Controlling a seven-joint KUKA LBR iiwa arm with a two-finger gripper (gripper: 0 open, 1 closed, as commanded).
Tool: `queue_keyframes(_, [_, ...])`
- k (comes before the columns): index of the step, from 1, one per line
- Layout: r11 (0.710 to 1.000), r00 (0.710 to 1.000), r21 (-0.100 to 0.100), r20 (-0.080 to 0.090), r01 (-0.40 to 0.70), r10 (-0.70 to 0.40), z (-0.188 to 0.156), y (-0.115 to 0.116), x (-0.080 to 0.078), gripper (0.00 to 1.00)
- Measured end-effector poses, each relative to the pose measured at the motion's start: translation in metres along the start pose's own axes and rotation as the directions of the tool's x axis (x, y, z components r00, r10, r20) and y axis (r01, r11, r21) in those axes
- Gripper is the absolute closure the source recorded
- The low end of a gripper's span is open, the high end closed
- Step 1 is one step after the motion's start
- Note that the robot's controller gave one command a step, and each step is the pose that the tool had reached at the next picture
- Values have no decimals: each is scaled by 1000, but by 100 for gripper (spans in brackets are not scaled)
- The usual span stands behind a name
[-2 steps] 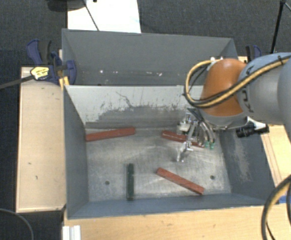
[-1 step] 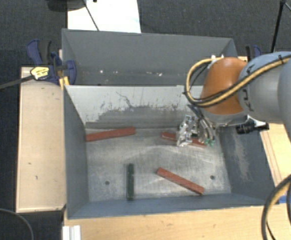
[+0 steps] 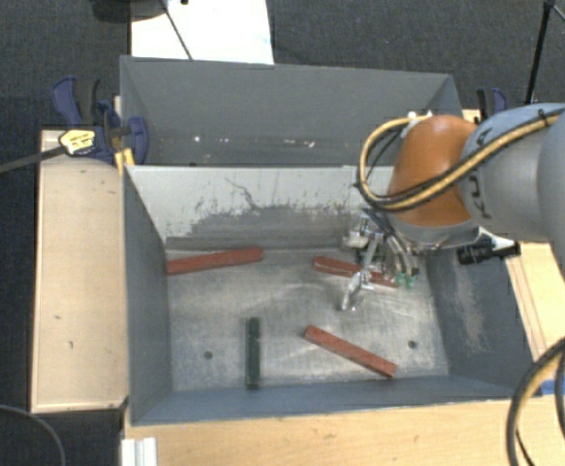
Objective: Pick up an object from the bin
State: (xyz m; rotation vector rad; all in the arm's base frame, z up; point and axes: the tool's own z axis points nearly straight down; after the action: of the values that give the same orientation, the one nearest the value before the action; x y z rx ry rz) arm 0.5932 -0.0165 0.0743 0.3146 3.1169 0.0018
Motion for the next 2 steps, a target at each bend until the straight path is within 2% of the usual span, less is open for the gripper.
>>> queue_keyframes(1, [1000,1000,-1,6,0,0,-2,0,-2,100])
queue_keyframes(2, [1000,1000,-1,6,1,-1,-2,0,-2,100])
